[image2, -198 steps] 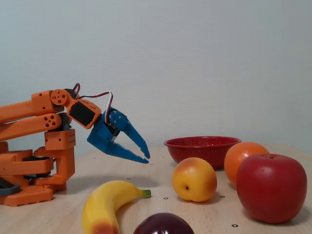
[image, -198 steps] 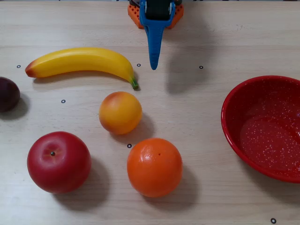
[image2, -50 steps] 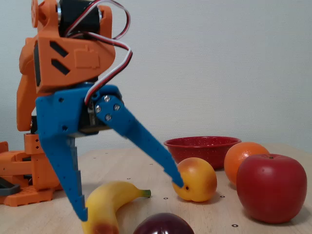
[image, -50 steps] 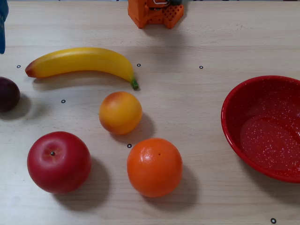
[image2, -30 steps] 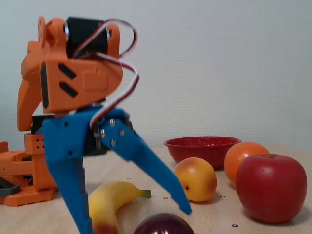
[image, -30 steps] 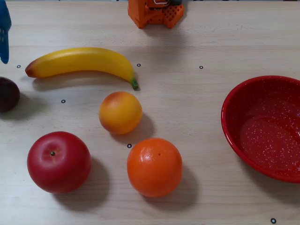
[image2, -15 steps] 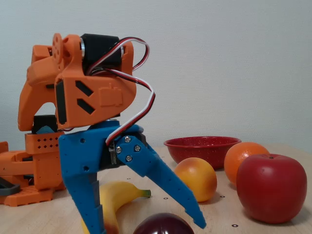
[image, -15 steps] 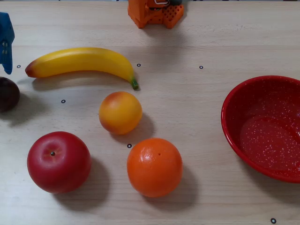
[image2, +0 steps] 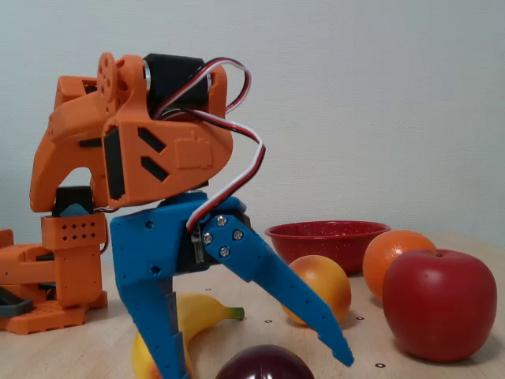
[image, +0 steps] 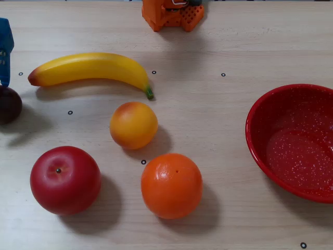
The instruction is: Put plum in the red bowl.
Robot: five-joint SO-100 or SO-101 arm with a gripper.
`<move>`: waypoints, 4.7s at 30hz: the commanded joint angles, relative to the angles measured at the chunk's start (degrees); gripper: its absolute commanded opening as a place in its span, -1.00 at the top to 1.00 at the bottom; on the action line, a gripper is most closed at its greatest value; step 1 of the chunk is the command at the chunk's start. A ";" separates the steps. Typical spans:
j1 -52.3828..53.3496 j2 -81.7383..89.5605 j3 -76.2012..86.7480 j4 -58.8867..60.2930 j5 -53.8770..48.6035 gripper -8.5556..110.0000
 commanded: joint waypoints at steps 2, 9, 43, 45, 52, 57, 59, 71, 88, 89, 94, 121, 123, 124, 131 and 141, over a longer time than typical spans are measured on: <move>-1.85 3.25 -5.45 -1.32 1.58 0.12; -1.67 2.81 -5.45 -0.62 1.14 0.13; -1.85 1.58 -5.45 -2.20 0.88 0.25; -1.85 1.58 -5.45 -2.29 0.97 0.26; -1.85 1.58 -5.54 -2.37 0.79 0.34; -1.76 1.49 -5.54 -2.37 0.44 0.41; -1.76 1.49 -5.54 -2.11 0.18 0.47; -2.11 2.46 -5.63 2.72 -6.15 0.86; -2.64 11.43 -11.95 9.40 -0.53 0.86; -2.81 11.95 -12.83 10.11 -0.18 0.86; -4.04 15.12 -16.17 12.66 1.41 0.86; -19.25 31.73 -12.22 16.44 13.89 0.86; -20.83 33.66 -10.28 16.44 15.03 0.86; -21.62 34.63 -9.32 16.52 15.47 0.86; -26.37 41.66 -1.85 16.79 18.46 0.86; -30.67 53.00 14.50 13.27 21.09 0.86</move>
